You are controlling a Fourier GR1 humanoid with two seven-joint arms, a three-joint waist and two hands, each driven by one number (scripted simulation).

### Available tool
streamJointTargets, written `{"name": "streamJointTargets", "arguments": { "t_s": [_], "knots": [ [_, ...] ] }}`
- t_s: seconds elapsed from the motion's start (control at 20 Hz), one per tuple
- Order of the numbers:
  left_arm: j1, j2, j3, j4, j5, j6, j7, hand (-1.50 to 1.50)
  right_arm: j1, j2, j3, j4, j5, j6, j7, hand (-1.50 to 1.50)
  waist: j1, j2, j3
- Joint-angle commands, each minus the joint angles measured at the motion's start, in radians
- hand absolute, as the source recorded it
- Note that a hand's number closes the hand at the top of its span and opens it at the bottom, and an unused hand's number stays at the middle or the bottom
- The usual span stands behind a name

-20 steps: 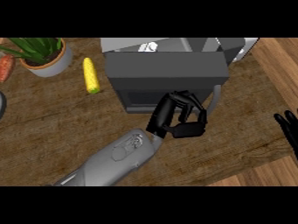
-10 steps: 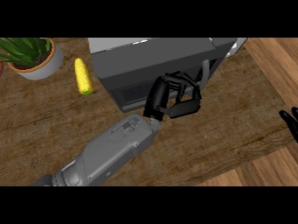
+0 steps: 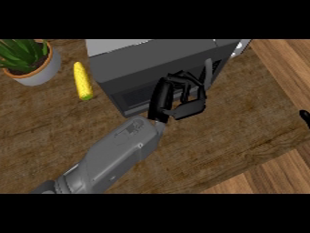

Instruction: Pick up the milk, place it into the microwave and close the microwave

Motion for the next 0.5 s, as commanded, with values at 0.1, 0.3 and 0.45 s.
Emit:
{"name": "streamJointTargets", "arguments": {
  "t_s": [0.1, 0.3, 0.45],
  "knots": [
    [-0.060, 0.000, 0.023, 0.073, 0.041, -0.017, -0.029, 1.50, -0.018, -0.017, -0.009, -0.012, -0.042, -0.004, 0.028, -1.50, -0.018, 0.014, 0.001],
    [-0.059, 0.000, 0.018, 0.084, 0.060, -0.022, -0.054, 1.50, -0.024, -0.020, -0.006, -0.030, -0.062, -0.011, 0.046, -1.50, -0.027, 0.015, 0.000],
    [-0.068, 0.000, 0.023, 0.091, 0.078, -0.024, -0.068, 1.50, -0.034, -0.038, -0.021, -0.031, -0.077, -0.019, 0.065, -1.50, -0.017, 0.010, 0.000]
  ]
}}
